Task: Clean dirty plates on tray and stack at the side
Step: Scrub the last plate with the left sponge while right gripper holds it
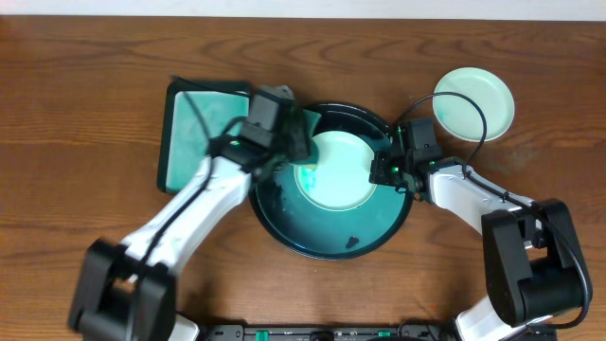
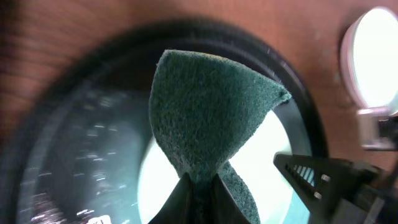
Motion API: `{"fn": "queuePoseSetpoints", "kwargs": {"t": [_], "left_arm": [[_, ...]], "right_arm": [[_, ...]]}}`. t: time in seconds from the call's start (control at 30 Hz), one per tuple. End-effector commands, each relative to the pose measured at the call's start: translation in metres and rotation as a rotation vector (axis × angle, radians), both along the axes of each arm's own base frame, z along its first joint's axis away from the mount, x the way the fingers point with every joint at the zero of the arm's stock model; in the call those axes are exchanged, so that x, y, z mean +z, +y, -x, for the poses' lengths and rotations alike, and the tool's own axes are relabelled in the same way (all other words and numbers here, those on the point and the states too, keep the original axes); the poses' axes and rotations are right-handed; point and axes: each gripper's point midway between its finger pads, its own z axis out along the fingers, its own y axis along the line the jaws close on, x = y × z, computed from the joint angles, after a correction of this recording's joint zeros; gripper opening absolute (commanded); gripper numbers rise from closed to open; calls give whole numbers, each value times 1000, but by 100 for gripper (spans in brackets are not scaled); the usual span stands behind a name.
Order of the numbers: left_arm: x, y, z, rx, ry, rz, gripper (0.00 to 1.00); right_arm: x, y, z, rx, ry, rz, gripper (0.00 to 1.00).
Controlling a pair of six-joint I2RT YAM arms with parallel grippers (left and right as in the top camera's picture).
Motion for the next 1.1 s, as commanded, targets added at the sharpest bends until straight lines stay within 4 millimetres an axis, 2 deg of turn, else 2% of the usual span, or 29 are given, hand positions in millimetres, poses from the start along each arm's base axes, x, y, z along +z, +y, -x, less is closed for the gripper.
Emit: {"fn": "queuePoseSetpoints", "kwargs": {"t": [0.0, 0.17, 0.3, 0.4, 0.57, 0.73, 0.83, 0.87, 0.93, 1.07], "left_arm": [[-33, -23, 1, -1, 62, 16, 7], [-69, -49, 0, 20, 107, 46, 7], [-95, -53, -1, 16, 131, 30, 7], [-113, -40, 2, 47, 171, -25, 7], [-125, 9, 2, 149, 187, -209, 8], [-114, 50, -4, 222, 174, -309, 7], [-91, 54, -9, 240, 136, -277, 7], [-83, 52, -10, 239, 123, -260, 7], [-63, 32, -5, 212, 132, -140, 8], [-50, -12, 16, 112, 243, 82, 7]], "right_arm": [[-20, 6, 16, -5, 73, 17, 1], [-20, 6, 16, -5, 74, 16, 1], [-21, 6, 17, -5, 75, 17, 1], [-21, 6, 17, -4, 78, 15, 1], [-21, 6, 17, -4, 78, 15, 1], [-21, 6, 17, -4, 78, 15, 1], [-21, 6, 17, -4, 78, 15, 1], [-21, 6, 17, -4, 78, 16, 1], [-21, 6, 17, -4, 78, 16, 1], [-21, 6, 17, -4, 78, 15, 1]]}}
